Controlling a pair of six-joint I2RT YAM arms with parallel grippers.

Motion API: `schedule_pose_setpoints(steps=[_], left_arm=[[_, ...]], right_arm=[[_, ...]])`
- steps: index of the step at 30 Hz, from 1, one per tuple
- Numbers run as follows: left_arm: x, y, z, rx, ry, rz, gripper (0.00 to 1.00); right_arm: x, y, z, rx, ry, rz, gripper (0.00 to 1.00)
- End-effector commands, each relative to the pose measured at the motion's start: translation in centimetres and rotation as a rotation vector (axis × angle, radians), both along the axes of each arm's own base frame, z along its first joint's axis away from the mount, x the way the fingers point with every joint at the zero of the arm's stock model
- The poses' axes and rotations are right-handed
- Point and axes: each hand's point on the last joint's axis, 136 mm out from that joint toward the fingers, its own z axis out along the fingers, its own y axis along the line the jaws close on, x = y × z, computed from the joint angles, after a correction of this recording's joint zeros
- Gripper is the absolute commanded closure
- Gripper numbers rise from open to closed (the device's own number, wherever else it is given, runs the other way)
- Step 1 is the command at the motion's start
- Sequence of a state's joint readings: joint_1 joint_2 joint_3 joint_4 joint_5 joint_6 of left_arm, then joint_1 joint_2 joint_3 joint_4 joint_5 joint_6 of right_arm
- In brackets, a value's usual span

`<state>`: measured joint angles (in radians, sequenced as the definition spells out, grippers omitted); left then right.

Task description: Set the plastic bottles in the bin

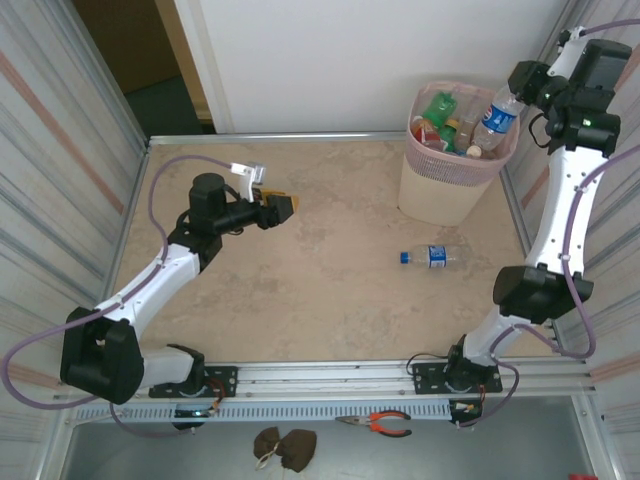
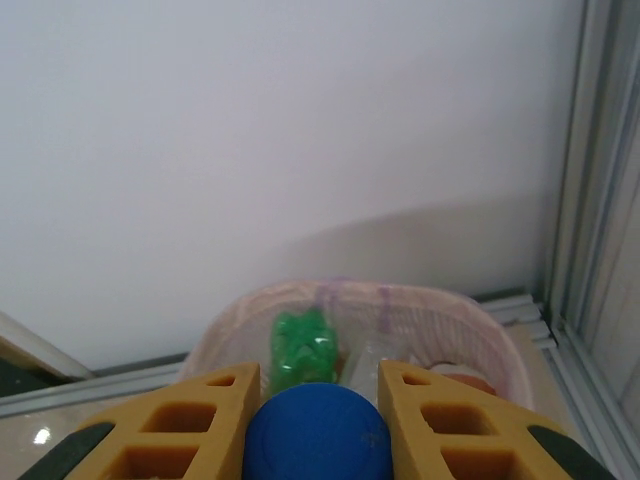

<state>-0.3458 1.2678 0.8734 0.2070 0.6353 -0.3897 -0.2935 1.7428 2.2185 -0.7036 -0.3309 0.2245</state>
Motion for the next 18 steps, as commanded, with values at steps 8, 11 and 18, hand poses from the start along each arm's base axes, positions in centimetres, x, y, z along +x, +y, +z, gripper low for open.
schedule_pose_setpoints(steps=[8,11,18], left_arm=[[0.4,0.4,0.5,-0.01,-0.025,0.001,0.4],[0.4,0.6,0.2,-0.01,-0.02,0.006,0.4],[0.4,0.9,0.1,-0.011,-0.017,0.018,0.4]], right_arm=[[1.8,-2.4,-10.2,-0.028,0.329,-0.072,0.92],[2.3,-2.4,-13.1,-0.043,0.406,-0.069,0.91],[3.2,-2.9,-17.4,-0.069,0.508,-0.086,0.78]])
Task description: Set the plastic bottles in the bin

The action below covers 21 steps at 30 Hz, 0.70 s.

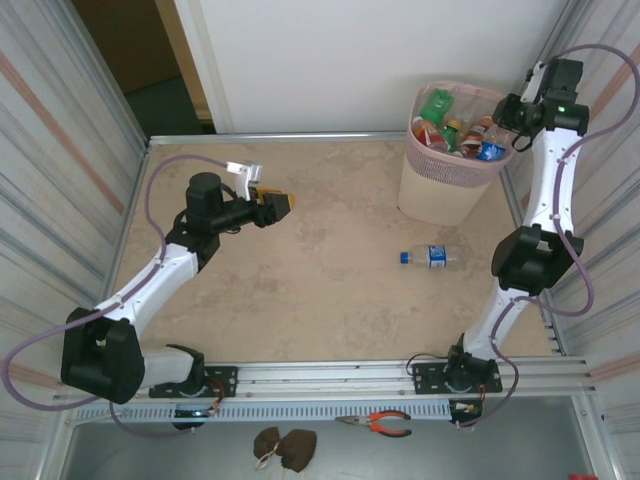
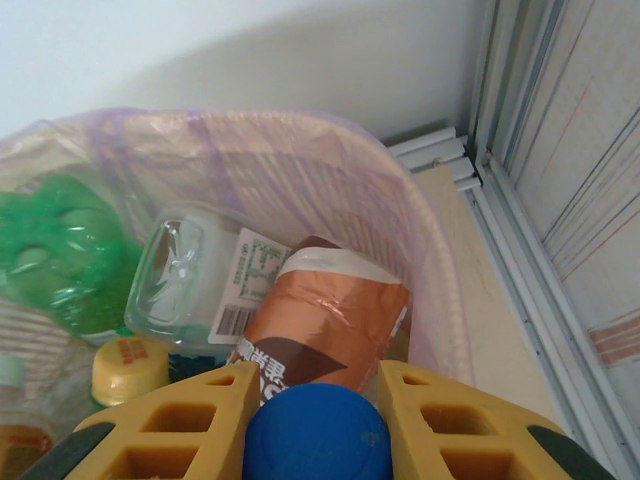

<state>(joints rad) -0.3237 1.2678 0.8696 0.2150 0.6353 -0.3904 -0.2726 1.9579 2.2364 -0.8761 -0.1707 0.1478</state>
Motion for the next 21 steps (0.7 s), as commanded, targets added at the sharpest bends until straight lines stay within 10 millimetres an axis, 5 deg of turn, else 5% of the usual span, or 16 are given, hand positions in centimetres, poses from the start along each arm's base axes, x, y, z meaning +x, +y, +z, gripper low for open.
schedule_pose_setpoints(steps=[1,6,21], left_arm=[[-0.1,0.3,0.0,-0.009,-0.012,0.0,0.4],[0.0,0.4,0.1,-0.01,-0.013,0.002,0.4],[-0.4,0.5,-0.1,-0.005,-0.012,0.006,0.4]], right_arm=[[-0.6,-0.2,-3.9,-0.029,0.135,0.0,0.73],[-0.2,-0.2,-2.6,-0.061,0.102,-0.009,0.53],[-3.6,2.1,3.6,-0.204,0.01,-0.01,0.4]])
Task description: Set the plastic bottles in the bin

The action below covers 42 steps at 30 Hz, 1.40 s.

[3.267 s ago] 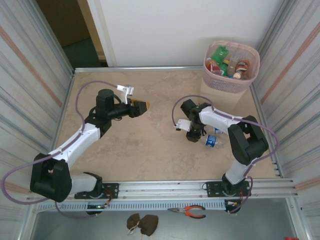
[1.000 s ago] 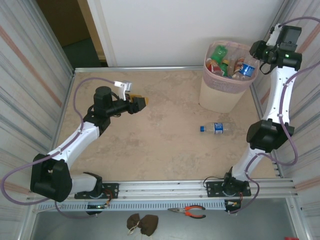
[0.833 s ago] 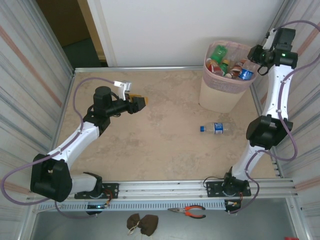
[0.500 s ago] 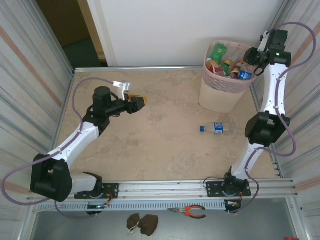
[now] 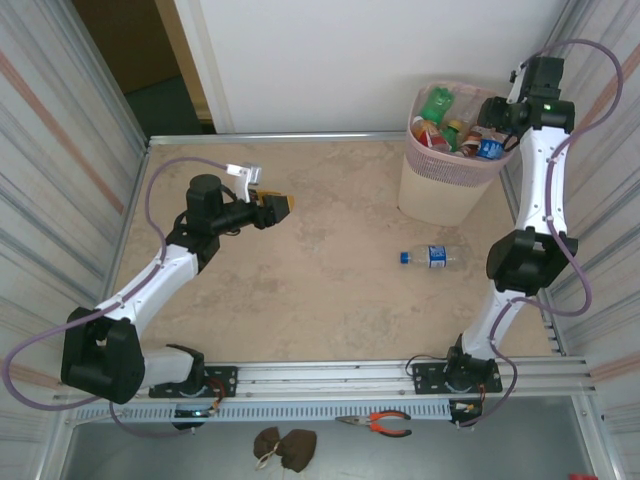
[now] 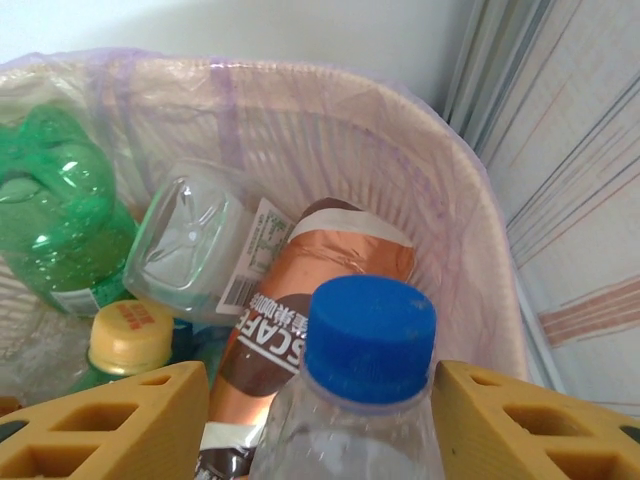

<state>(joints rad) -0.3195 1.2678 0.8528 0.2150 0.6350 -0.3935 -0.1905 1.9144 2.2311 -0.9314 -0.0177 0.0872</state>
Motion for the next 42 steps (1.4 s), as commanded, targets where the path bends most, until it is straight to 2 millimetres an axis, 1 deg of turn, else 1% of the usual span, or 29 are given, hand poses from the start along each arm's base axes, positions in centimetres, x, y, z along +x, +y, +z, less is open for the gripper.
schedule_pose_setpoints(steps=[1,7,10,14,18,19,21,24,25,26,28,32,34,36,38,42], left_arm=[[-0.4,0.4,0.7,-0.008,-0.03,-0.002,0.4],[-0.8,0.2,1.2,-0.005,-0.053,-0.026,0.39],[-1.0,0.1,1.7,-0.003,-0.07,-0.039,0.39],[-1.2,0.0,2.3,-0.006,-0.089,-0.054,0.39],[-1.5,0.0,2.8,-0.016,-0.104,-0.056,0.39],[-1.5,0.1,2.9,-0.017,-0.107,-0.056,0.39],[-1.7,0.1,2.9,-0.018,-0.109,-0.057,0.39],[-1.8,0.2,3.2,-0.019,-0.115,-0.049,0.39],[-1.8,0.3,3.3,-0.02,-0.119,-0.048,0.39],[-1.9,0.3,3.5,-0.022,-0.124,-0.047,0.39],[-1.9,0.3,3.7,-0.023,-0.13,-0.045,0.39],[-1.9,0.4,3.8,-0.028,-0.132,-0.039,0.39],[-1.9,0.4,3.9,-0.031,-0.132,-0.036,0.39],[-1.8,0.5,3.9,-0.033,-0.131,-0.031,0.39],[-1.9,0.5,3.9,-0.034,-0.132,-0.029,0.39],[-1.9,0.5,3.8,-0.033,-0.126,-0.03,0.39]], right_arm=[[-2.6,0.1,3.2,-0.076,-0.044,-0.01,0.4],[-4.5,0.6,4.7,-0.1,-0.071,-0.012,0.37],[-4.9,0.9,4.4,-0.09,-0.078,-0.002,0.4],[-4.8,1.7,2.2,-0.032,-0.047,0.023,0.49],[-4.3,2.4,-1.1,0.024,0.007,0.04,0.59],[-4.3,2.3,-1.7,0.029,0.015,0.035,0.6],[-4.2,2.1,-4.0,0.044,0.058,0.029,0.64],[-4.1,1.6,-5.9,0.065,0.103,0.016,0.67],[-4.1,1.7,-6.0,0.068,0.114,0.017,0.68],[-4.3,1.7,-5.9,0.065,0.118,0.014,0.68],[-4.5,1.8,-5.0,0.054,0.096,0.014,0.68],[-5.6,2.7,-1.8,0.027,0.021,0.032,0.67],[-6.3,3.6,-0.4,0.012,-0.007,0.057,0.66],[-7.2,5.0,0.5,-0.007,-0.023,0.104,0.64],[-8.2,6.7,1.1,-0.035,-0.034,0.166,0.62],[-10.2,10.3,1.1,-0.095,-0.033,0.303,0.61]])
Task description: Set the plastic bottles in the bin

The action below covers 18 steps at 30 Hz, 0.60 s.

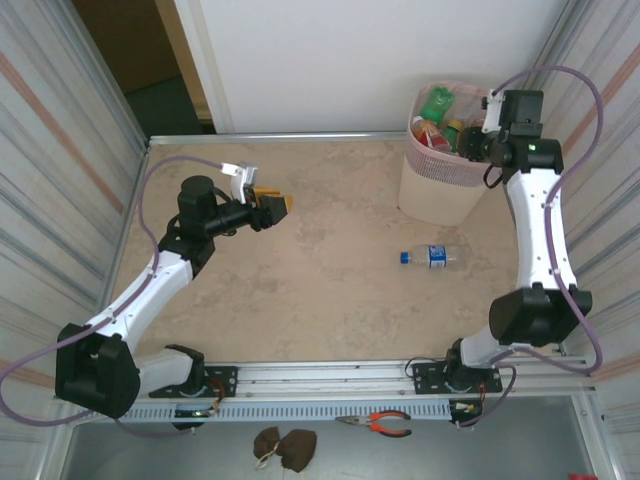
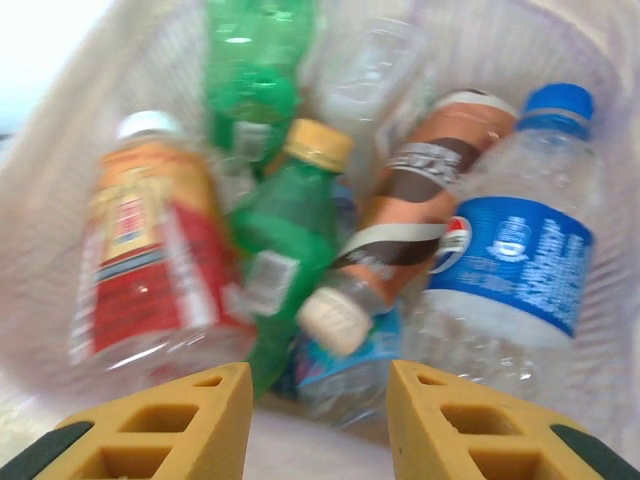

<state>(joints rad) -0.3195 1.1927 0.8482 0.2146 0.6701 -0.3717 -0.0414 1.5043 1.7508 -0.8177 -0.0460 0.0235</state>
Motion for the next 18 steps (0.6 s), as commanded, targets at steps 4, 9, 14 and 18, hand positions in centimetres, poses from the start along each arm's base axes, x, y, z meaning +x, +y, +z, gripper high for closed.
schedule_pose_setpoints(steps=[4,9,14,18], left_arm=[[-0.3,0.5,1.1,-0.016,-0.037,0.007,0.39],[-0.4,0.5,1.2,-0.016,-0.035,0.006,0.39],[-0.4,0.5,1.2,-0.015,-0.031,0.008,0.39],[-0.3,0.4,1.2,-0.015,-0.032,0.006,0.39]], right_arm=[[-4.6,5.7,-0.5,-0.111,0.01,0.25,0.6],[-7.7,9.9,-3.1,-0.171,0.048,0.456,0.58],[-11.0,13.9,-7.0,-0.278,0.1,0.713,0.54],[-13.7,16.4,-11.0,-0.408,0.16,0.932,0.5]])
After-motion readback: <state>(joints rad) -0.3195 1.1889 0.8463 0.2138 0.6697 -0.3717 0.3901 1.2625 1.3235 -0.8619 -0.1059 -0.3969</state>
